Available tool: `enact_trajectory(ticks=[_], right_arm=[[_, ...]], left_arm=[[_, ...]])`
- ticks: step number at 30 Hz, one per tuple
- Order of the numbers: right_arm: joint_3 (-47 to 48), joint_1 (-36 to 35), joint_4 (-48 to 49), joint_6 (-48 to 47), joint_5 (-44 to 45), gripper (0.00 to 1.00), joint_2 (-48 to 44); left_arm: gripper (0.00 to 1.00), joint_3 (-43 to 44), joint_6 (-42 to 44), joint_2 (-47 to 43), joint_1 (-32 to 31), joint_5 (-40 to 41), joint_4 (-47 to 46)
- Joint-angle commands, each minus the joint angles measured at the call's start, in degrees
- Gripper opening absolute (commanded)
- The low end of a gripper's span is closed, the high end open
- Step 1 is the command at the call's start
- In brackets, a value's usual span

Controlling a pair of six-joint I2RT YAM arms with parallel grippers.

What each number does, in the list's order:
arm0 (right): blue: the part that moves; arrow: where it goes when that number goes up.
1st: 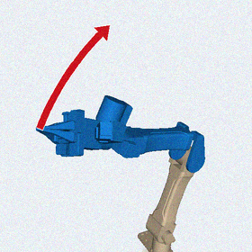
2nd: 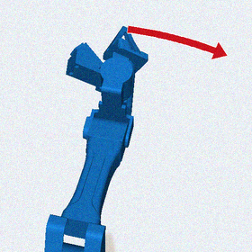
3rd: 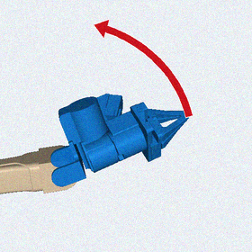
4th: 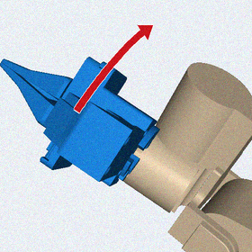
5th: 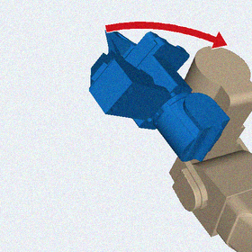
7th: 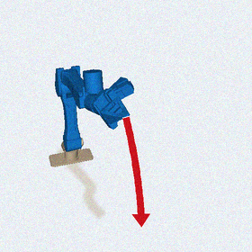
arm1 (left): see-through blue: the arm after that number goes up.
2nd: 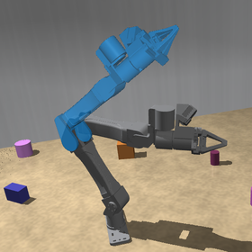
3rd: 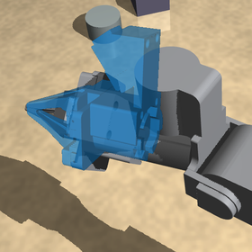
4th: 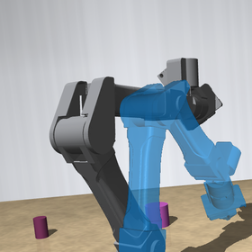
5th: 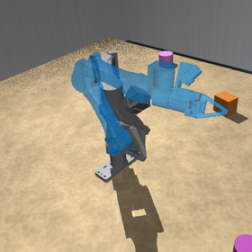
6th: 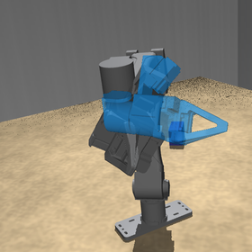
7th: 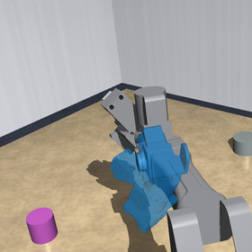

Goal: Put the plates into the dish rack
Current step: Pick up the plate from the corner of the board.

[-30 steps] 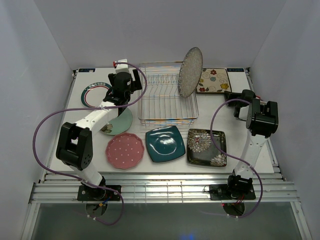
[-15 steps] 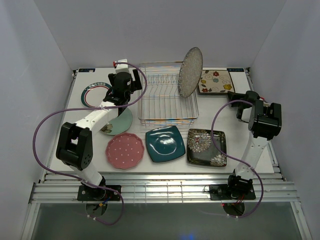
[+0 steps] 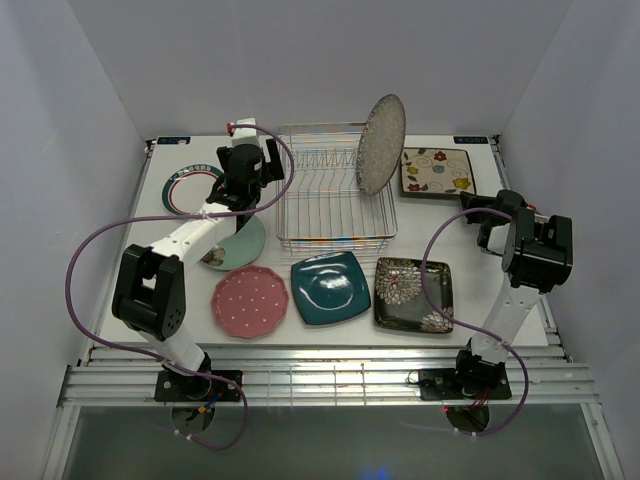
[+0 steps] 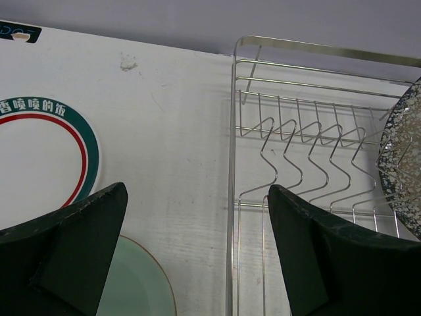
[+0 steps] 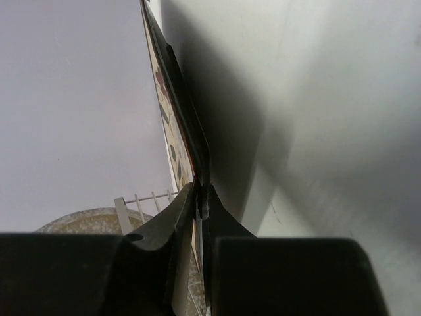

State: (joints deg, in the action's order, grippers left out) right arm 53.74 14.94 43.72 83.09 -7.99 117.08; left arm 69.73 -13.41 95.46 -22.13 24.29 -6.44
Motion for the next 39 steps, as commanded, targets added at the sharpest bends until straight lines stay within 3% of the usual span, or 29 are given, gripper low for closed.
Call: enact_trajectory(ticks=[1, 20, 39], right_arm=[[-2.31, 0.62, 5.51, -0.47, -0.8, 0.08, -7.29], [-20.32, 0.88, 3.47, -2.76, -1.07, 0.08, -18.02], [-24.82, 1.23, -1.54, -9.35, 0.96, 0.08, -21.54]], left_arm=[[0.98, -0.03, -0.21, -2.12, 0.25, -1.7, 0.55], [0.98, -1.62, -0.39, -6.86, -0.37, -5.57, 1.6], [0.98, -1.88, 1.62, -6.86, -0.9, -7.23, 1.08]])
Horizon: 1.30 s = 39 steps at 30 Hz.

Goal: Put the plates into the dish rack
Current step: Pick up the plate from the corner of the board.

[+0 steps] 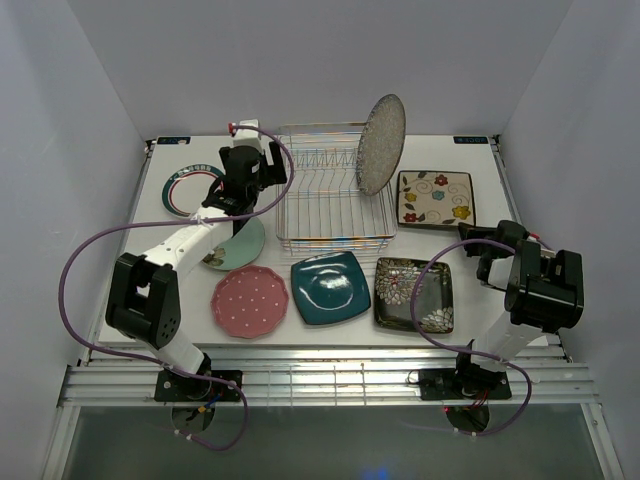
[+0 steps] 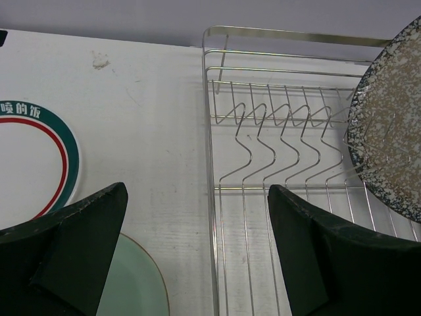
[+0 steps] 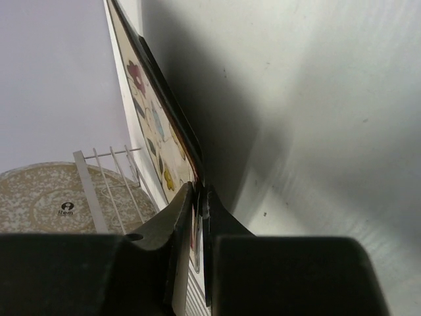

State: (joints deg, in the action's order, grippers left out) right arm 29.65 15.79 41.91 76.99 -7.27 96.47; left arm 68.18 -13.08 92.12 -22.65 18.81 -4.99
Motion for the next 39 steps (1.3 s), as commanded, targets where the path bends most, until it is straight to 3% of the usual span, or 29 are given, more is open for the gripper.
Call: enact_trajectory(ticks=[1, 9, 12, 13, 16, 23, 29, 39], right_arm=[[-0.82, 0.55, 0.28, -3.42, -0.02, 0.08, -0.93], [-3.54, 0.56, 0.01, -5.71, 2.43, 0.08, -7.16], [-2.76, 0.64, -3.31, -7.03, 4.01, 0.08, -11.03], [-2.32, 0.64, -4.46, -7.81, 4.71, 0.08, -12.69], [-1.53, 0.64, -7.72, -8.96, 5.94, 0.08, -15.42], [-0.21, 0.64, -11.93, -10.28, 6.91, 0.08, -18.42], [2.25, 0.56, -16.07, -12.12, 6.92, 0.08, -21.23], [5.94, 0.56, -24.24, -16.34, 8.85, 0.08, -27.03]], left_arm=[[0.98, -0.51, 1.65, -3.78, -0.37, -2.45, -0.37], [0.98, -3.32, 7.45, -7.82, -1.43, -11.33, -2.56], [0.98, -4.46, 11.58, -10.19, -1.69, -19.4, -2.48], [0.98, -5.59, 12.81, -11.94, -1.78, -25.77, -2.56], [0.98, -6.74, 14.92, -15.02, -2.48, -29.78, -3.0], [0.98, -5.78, 20.37, -17.41, -6.78, -30.85, -1.87], [0.98, -2.01, 27.58, -15.66, -17.24, -26.02, 1.9], [0.98, 11.26, 38.3, -2.74, -27.78, -21.97, 10.44]])
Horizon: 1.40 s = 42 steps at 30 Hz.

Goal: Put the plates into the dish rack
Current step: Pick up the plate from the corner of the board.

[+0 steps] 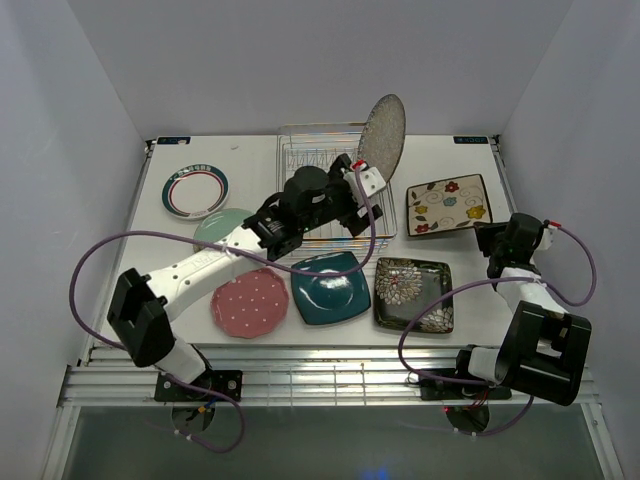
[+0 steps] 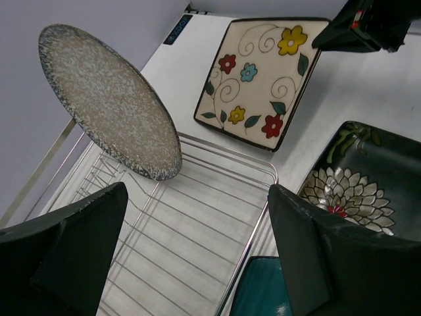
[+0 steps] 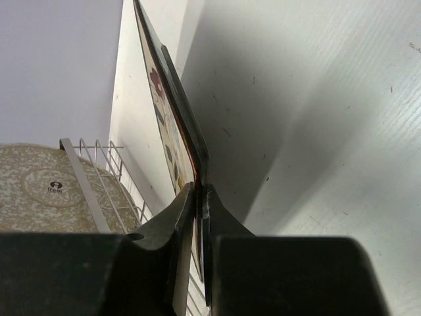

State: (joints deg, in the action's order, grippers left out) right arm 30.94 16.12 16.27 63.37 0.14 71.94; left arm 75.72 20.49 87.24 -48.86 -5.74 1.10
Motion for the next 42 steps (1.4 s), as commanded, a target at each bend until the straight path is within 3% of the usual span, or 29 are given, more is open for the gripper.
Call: enact_trajectory(ticks=[1, 7, 20, 28, 33, 42], right_arm=[[5.01, 0.23, 0.96, -2.99, 1.18, 0.08, -2.6], [6.5, 0.23, -1.07, -4.75, 0.38, 0.08, -3.39], [7.21, 0.32, -2.47, -5.45, -3.22, 0.08, -4.71], [7.12, 0.23, -3.53, -4.66, -4.45, 0.08, -6.37], [7.91, 0.23, -4.93, -4.75, -5.15, 0.08, -8.04], [7.38, 0.14, -5.73, -4.4, -5.42, 0.08, -10.07]], left_arm=[[0.98, 4.34, 5.26, 3.01, -2.02, 2.83, 4.43], [0.98, 7.77, 8.6, 8.37, -5.45, 3.89, 4.69], [0.98, 17.7, 7.55, 19.36, -9.49, 3.54, 7.33], [0.96, 17.88, 8.95, 23.67, -12.84, 7.32, 5.58], [0.96, 13.66, 8.95, 24.28, -12.93, 6.53, -0.48], [0.93, 19.02, 8.69, 30.26, -13.63, 9.87, -0.66]])
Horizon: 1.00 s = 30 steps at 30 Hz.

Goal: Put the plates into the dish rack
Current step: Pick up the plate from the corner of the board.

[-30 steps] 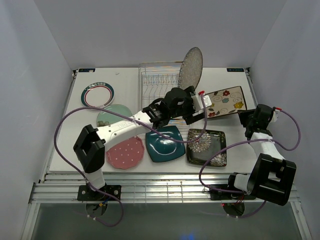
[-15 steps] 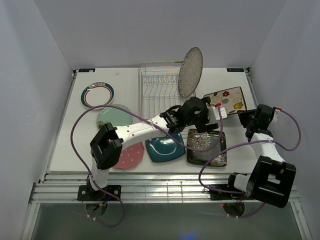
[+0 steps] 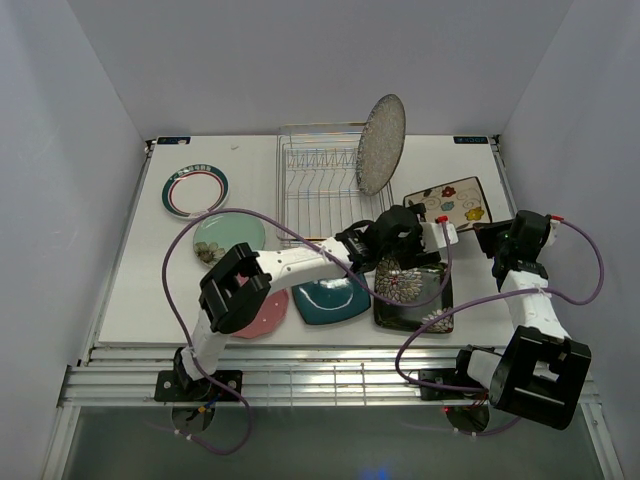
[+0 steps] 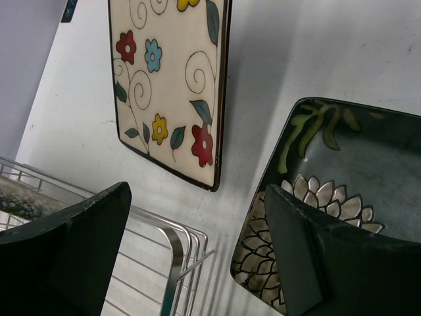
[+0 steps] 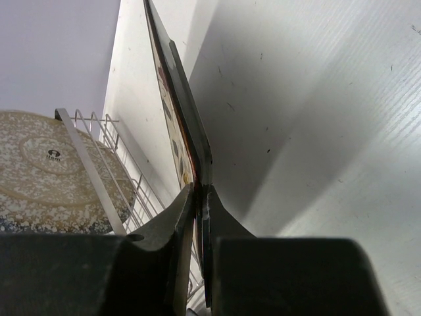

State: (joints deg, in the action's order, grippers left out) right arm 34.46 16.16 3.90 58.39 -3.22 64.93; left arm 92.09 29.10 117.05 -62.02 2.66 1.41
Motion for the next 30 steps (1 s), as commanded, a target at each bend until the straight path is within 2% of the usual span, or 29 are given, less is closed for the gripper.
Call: enact_trajectory(ticks=[1, 10, 15, 22, 30], right_arm=[[3.86, 0.18, 6.38, 0.84, -2.05, 0.08, -3.14], [4.21, 0.18, 4.89, 0.93, -2.05, 0.08, -4.37], [4.21, 0.01, 4.45, 0.5, -1.52, 0.08, -5.25], [4.22, -0.08, 4.01, 0.14, -1.08, 0.08, -5.95], [3.95, -0.08, 4.36, 0.06, -1.17, 0.08, -5.95]], left_arm=[[0.92, 3.17, 0.34, 1.32, -0.65, 2.08, -0.97], [0.87, 6.87, 2.27, 7.39, -3.02, 5.43, -3.96], [0.75, 10.81, 2.98, 10.38, -3.11, 5.78, -3.78], [0.71, 16.88, 4.64, 15.47, -3.28, 7.54, -2.55], [0.65, 19.53, 4.74, 18.21, -3.37, 9.47, -3.43]])
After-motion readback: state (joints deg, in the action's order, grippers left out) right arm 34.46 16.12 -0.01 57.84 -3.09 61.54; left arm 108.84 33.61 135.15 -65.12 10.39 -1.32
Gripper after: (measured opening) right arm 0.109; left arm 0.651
